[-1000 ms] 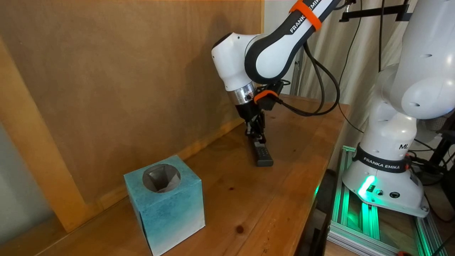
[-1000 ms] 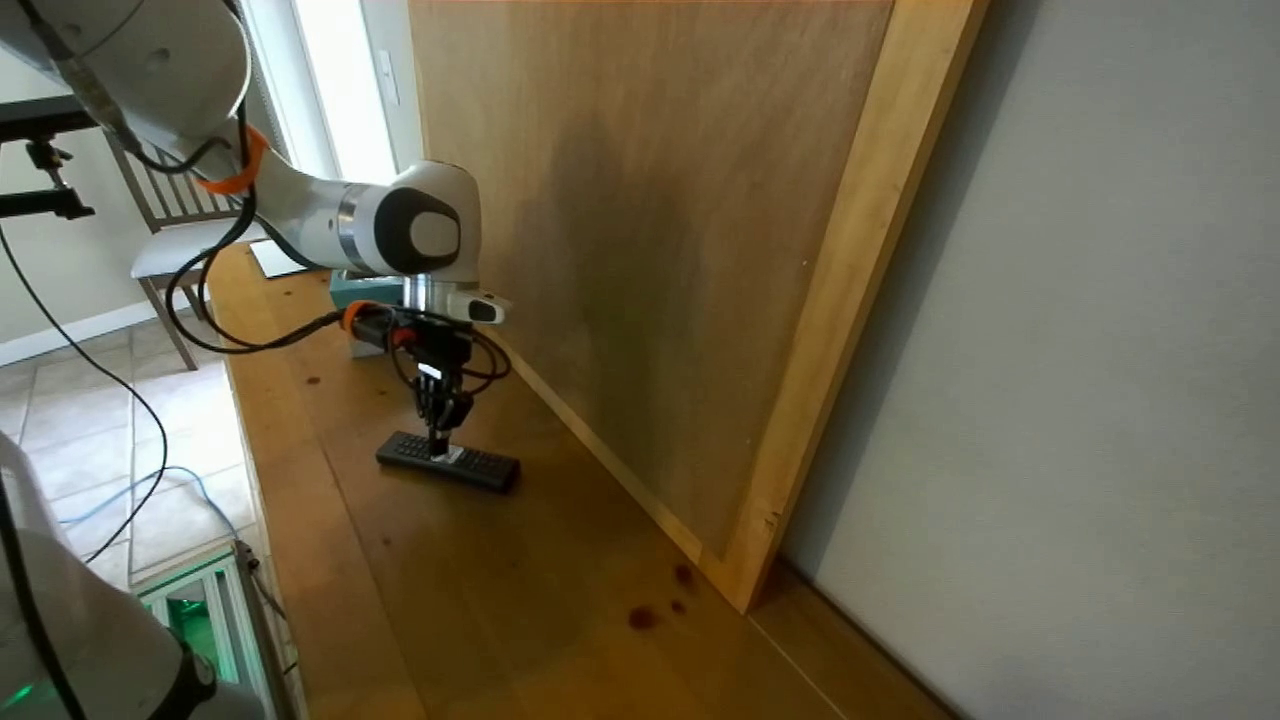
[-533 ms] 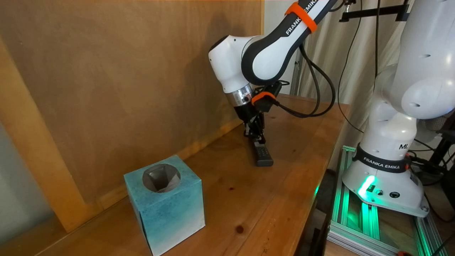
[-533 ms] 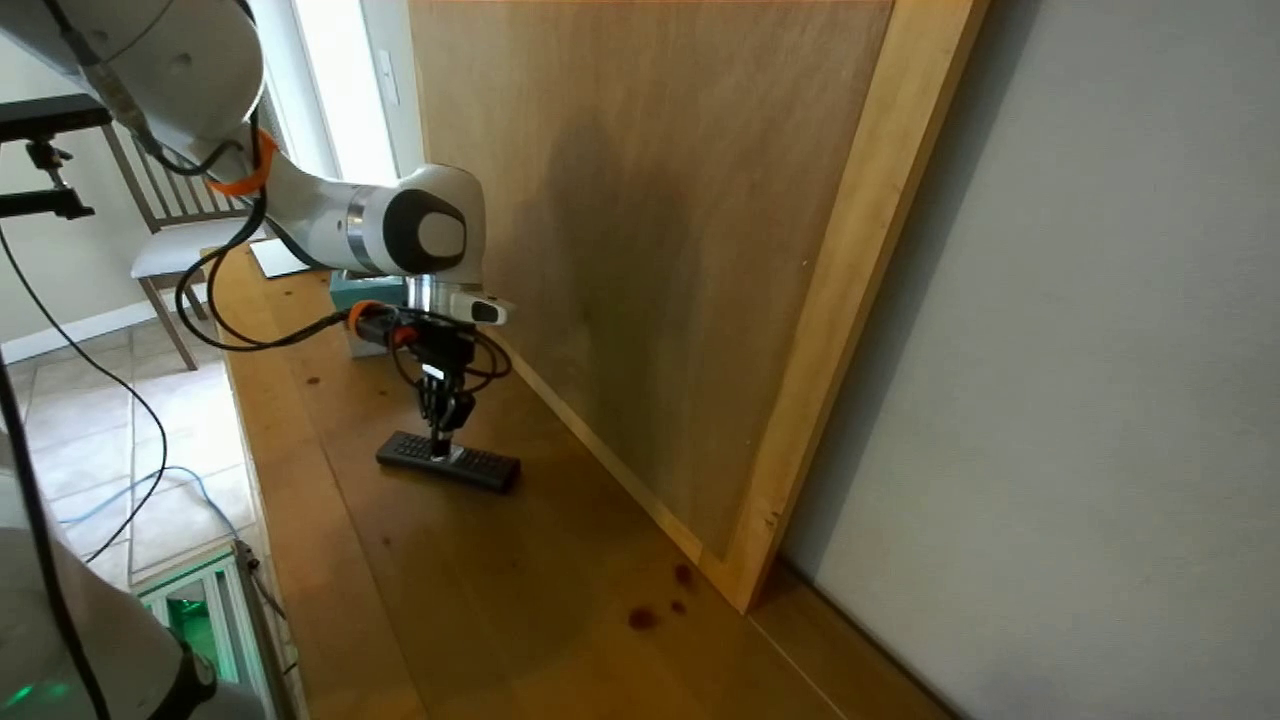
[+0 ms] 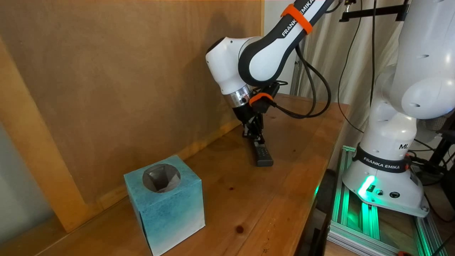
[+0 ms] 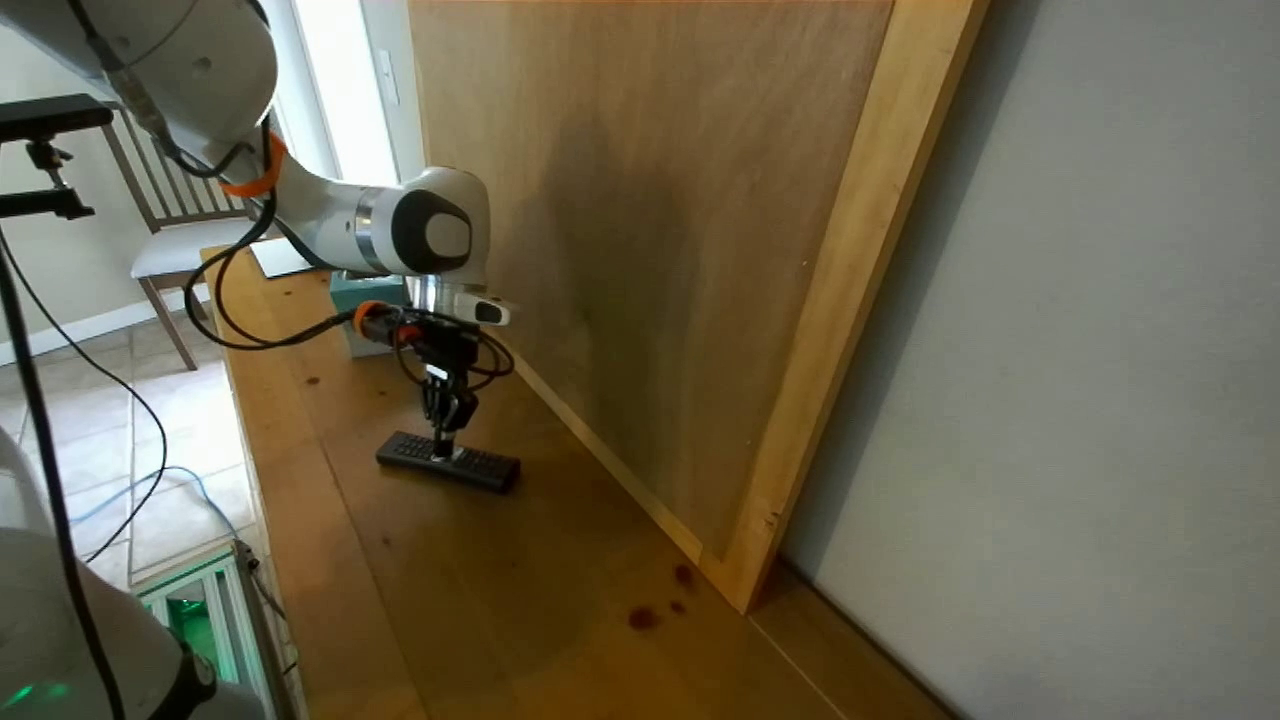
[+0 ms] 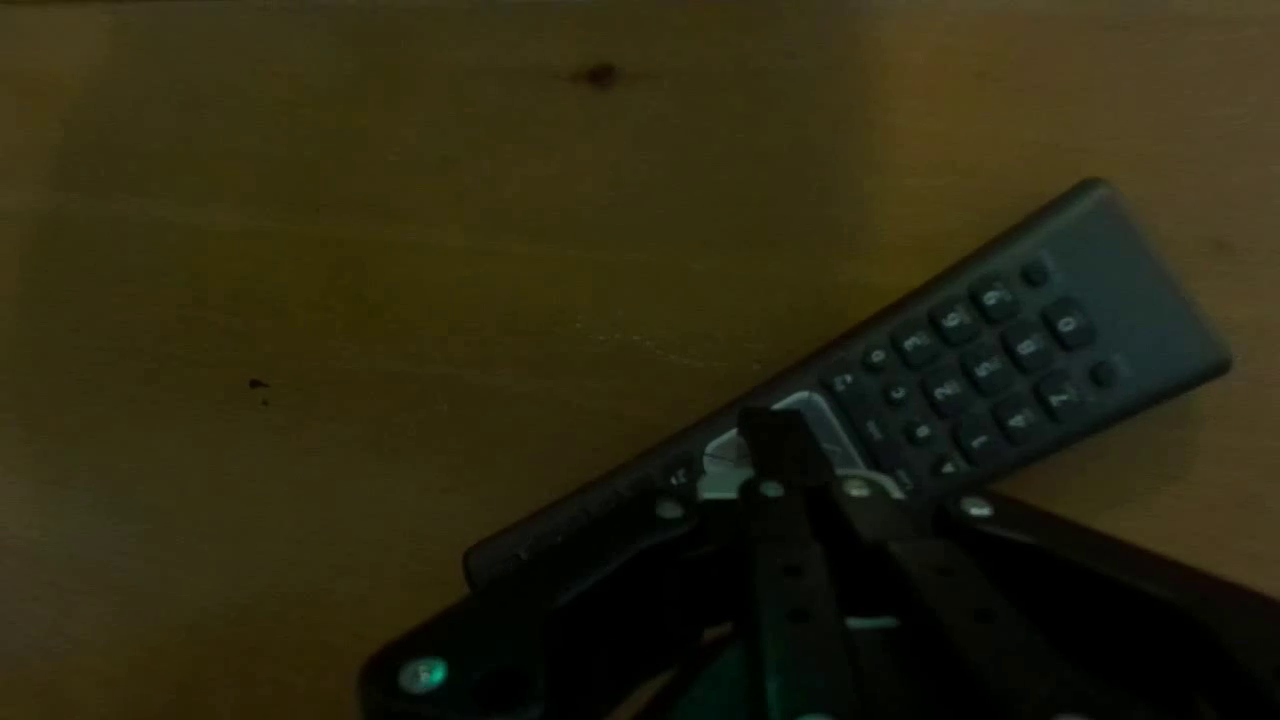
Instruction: Press down on the remote
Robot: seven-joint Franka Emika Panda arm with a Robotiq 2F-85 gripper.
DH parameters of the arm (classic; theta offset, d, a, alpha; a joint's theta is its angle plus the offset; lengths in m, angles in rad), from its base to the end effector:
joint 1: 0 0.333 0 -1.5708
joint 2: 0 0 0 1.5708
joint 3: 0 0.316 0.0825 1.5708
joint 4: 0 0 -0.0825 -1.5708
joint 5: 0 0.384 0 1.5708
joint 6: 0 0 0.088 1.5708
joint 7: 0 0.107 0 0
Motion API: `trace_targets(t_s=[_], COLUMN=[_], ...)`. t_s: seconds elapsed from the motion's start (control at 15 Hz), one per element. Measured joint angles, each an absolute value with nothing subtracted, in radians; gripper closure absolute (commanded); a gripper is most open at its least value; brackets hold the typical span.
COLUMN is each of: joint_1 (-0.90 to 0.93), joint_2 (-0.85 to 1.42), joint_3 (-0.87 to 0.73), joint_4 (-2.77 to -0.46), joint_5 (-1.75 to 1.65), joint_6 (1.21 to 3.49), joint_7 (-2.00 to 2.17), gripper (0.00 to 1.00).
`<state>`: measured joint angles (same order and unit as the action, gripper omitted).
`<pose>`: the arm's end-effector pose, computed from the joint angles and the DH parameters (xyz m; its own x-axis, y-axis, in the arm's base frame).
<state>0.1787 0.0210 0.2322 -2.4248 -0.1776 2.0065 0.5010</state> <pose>0.4015 0.1637 0.2719 0.9456 -0.0307 -0.3239 0.0723 -0.9508 0.3011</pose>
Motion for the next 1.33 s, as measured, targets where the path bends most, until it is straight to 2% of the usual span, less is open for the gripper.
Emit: trace_targets(t_s=[1.33], joint_1=[0.203], joint_2=[0.084], joint_3=[0.231], joint_4=[-2.359], joint_5=[-0.214], joint_6=[1.941], joint_7=[0.553], gripper=[1.0])
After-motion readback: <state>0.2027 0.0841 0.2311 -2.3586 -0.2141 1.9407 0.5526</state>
